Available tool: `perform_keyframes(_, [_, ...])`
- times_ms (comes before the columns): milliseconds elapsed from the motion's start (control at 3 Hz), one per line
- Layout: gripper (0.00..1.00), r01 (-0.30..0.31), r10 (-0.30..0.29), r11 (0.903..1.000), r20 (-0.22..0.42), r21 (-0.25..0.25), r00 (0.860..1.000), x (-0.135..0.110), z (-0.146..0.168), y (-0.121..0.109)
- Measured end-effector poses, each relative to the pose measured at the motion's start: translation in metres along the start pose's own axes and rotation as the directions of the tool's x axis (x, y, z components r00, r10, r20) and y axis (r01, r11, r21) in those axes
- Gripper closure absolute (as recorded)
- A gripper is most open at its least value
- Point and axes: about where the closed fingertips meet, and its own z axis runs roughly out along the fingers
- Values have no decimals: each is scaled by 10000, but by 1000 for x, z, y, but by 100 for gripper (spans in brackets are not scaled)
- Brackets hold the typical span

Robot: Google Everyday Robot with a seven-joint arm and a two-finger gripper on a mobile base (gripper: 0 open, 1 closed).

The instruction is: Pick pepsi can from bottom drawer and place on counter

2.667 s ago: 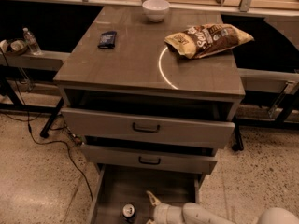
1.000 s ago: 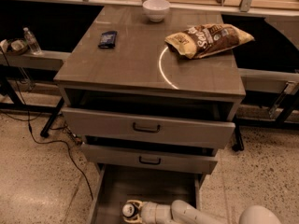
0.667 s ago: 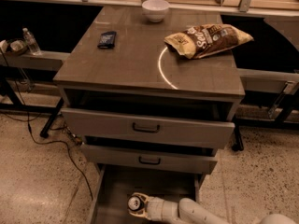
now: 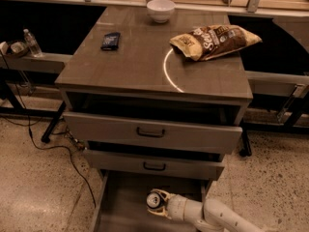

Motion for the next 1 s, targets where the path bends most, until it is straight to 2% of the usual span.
perform_keyframes(333, [100, -46, 46, 10000, -36, 34, 10000, -8, -12, 8])
perform_keyframes(667, [100, 117, -109, 9995, -238, 308, 9997, -35, -40, 17])
perform_keyframes(1000, [100, 555, -541, 9978, -388, 369, 9978, -88, -74, 53])
